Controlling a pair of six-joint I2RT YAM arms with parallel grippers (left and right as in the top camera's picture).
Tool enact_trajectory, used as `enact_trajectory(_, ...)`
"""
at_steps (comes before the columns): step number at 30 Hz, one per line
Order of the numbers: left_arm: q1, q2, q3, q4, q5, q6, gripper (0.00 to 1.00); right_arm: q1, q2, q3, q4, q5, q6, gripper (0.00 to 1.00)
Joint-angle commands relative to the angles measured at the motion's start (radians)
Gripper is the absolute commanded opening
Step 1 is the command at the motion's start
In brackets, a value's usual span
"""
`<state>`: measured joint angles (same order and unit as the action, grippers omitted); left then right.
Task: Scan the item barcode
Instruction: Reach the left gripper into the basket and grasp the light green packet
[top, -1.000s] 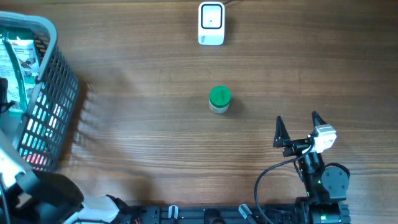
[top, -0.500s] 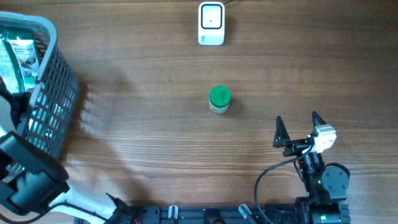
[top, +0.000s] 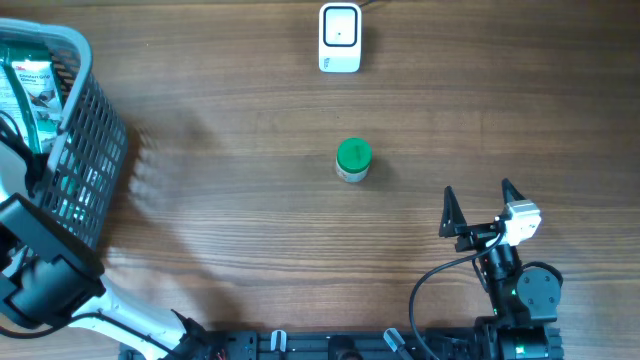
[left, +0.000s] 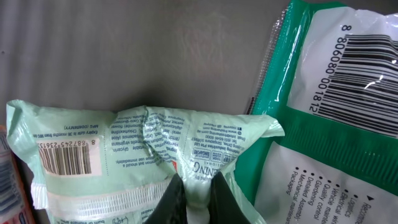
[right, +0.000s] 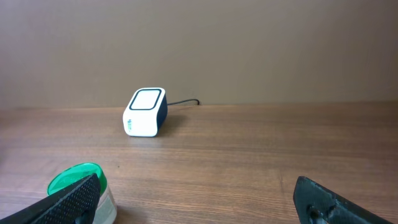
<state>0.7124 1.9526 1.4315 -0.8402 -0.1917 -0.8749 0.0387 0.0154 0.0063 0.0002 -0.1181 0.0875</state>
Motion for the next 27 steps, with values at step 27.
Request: enact_trajectory(27, -0.002, -0.603, 0.123, -0.114, 0.093, 0.056, 0.04, 0.003, -0.008, -0.001, 0.005, 0.014, -0.009, 1.00)
